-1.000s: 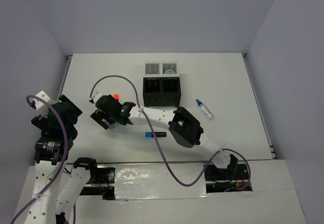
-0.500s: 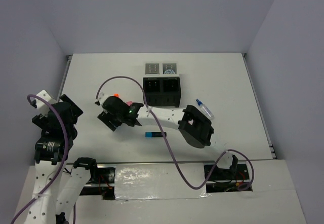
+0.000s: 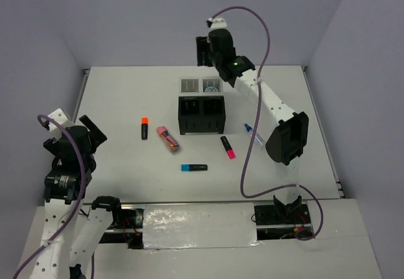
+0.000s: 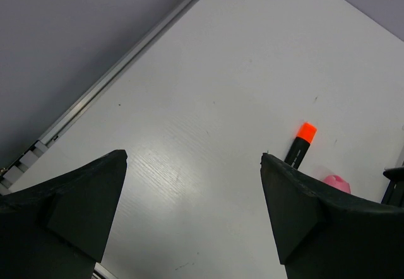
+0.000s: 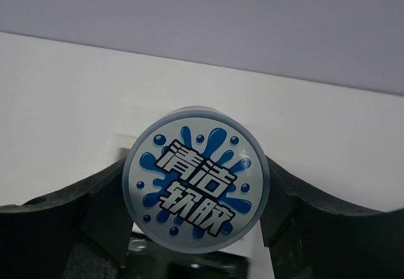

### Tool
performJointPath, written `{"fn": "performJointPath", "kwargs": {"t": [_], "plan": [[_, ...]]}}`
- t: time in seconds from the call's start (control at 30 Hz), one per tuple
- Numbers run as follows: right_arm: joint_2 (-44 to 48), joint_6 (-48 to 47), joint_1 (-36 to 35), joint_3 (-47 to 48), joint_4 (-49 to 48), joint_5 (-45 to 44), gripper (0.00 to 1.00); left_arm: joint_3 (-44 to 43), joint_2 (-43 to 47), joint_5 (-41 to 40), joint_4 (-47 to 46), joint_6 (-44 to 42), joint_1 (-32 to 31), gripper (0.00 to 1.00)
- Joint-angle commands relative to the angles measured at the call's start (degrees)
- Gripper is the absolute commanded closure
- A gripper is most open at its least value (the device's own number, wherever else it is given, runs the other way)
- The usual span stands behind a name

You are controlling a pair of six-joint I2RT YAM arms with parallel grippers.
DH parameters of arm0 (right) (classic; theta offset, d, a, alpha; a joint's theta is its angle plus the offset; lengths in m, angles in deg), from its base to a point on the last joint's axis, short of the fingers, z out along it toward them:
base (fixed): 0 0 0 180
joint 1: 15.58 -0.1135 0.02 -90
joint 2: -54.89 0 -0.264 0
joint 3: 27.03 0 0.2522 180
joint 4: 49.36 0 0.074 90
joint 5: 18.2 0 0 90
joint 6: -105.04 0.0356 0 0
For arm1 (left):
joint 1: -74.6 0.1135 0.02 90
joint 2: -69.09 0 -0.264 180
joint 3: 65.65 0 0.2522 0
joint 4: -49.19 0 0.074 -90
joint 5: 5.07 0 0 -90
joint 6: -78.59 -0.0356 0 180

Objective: Sort the stationery into containers
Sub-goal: Place the stationery in the storage box.

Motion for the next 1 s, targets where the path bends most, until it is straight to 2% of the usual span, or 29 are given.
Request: {"fn": "performJointPath", "kwargs": {"t": [0.0,0.23,0.67,0.97], "plan": [[-1.21,-0.69,1.1,-1.68,2.32,0.69,1.0,0.46,-2.09,3.89,-3.63,-2.7,0.41,0.01],[-4.2,-3.25,2.78,-4.23,1.61,0.6,1.0,0.64,-3.24,5.13,-3.98,-3.31,0.41,0.01],[-0.33,-2.02,2.78,-16.18,-3.75,1.05,1.0,0.81,-2.89,6.45,-4.6,-3.93,0.41,0.01],[1.08,-2.11,2.96,-17.68,-3.84,-0.27,1.0,0.9,-2.97,6.63,-4.6,-4.02,0.32,0.01]]}}
